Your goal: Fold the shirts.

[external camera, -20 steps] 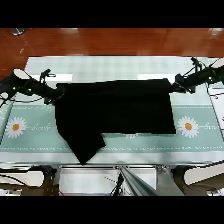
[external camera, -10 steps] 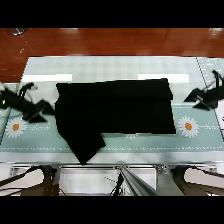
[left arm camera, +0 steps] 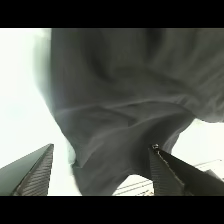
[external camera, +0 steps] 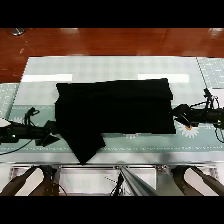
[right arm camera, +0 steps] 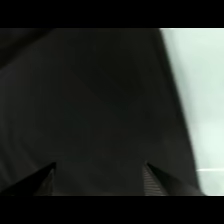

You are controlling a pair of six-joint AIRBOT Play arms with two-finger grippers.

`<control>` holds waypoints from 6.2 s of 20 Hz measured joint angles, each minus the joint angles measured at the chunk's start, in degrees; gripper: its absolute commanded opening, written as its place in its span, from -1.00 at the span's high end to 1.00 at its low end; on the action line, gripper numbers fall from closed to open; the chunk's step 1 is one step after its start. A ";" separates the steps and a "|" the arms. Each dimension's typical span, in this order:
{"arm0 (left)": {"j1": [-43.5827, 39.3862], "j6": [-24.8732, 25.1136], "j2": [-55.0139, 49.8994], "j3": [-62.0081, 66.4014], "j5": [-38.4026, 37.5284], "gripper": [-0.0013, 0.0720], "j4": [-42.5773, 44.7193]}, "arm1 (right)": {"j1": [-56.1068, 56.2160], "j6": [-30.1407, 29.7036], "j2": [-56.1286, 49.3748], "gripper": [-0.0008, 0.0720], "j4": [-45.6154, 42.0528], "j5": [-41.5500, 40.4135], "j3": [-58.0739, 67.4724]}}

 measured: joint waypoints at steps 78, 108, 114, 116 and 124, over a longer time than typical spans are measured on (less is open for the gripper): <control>0.74 -8.28 -29.11 49.07 -1.31 -0.95 14.97 | -1.20 6.97 -48.39 -0.73 -0.11 12.52 55.58; -57.13 0.76 -32.09 44.87 23.82 0.89 -10.56 | 10.71 7.08 20.87 0.92 -6.99 18.84 18.73; -69.88 -3.34 -48.28 61.44 18.58 0.89 -10.71 | 10.71 10.88 29.22 0.92 -6.95 21.62 16.96; -73.50 -3.80 -51.15 63.65 16.00 0.89 -10.73 | 10.71 11.10 29.53 0.92 -6.88 21.75 16.81; -65.11 -4.46 -48.87 67.87 7.41 0.89 -9.77 | 13.31 8.09 23.50 0.91 1.99 20.63 16.87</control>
